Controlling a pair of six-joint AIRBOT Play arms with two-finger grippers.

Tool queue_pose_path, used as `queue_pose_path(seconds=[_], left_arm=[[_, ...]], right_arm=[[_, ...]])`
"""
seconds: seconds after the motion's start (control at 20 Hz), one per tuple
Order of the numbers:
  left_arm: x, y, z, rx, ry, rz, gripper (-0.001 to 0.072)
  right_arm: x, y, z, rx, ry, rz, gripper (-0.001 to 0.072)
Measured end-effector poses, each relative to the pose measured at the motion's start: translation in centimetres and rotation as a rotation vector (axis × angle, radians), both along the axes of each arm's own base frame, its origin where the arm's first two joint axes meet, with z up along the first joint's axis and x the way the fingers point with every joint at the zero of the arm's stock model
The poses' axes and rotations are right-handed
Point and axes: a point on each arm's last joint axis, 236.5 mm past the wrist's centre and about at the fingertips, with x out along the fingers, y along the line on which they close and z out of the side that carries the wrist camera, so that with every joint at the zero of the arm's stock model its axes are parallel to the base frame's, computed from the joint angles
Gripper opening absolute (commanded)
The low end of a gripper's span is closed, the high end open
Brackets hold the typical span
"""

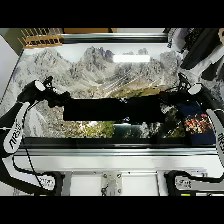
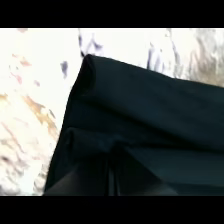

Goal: Fold the clothes and pants, and hang the long-sleeved shirts on hangers.

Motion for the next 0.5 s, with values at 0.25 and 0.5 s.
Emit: queue_pose_path(seconds=[0.25,0.5], left_arm=[[1.1,0.3,1.4,-0.008,-0.021,0.003,0.0568],[1.1,1.1,6.2,-0.010,-0.076,0.004,0.0066]], right_arm=[[2.3,-0.1,1.6,0.016,-0.082,-0.038,0.0548],[1.1,-3.4,4.0,0.036,-0.048,0.009,0.0663]])
